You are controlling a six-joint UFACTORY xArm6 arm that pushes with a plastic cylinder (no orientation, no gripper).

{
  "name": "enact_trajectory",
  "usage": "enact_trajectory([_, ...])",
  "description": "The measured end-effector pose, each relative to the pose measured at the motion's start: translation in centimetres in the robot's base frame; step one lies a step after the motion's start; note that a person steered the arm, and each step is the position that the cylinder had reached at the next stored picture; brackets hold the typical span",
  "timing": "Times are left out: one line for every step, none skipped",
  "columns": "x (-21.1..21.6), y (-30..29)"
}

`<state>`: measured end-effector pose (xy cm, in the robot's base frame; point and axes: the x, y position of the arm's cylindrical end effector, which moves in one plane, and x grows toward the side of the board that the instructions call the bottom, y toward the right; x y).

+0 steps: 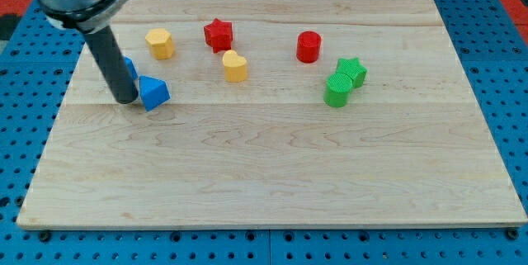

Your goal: Point at the green circle

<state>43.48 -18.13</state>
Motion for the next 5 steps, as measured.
enact_trajectory([0.1, 5.4])
enact_trajectory([1.3, 9.8])
enact_trajectory([8.4, 13.0])
enact_trajectory([9.1, 20.7])
enact_trajectory([6.7, 26.0])
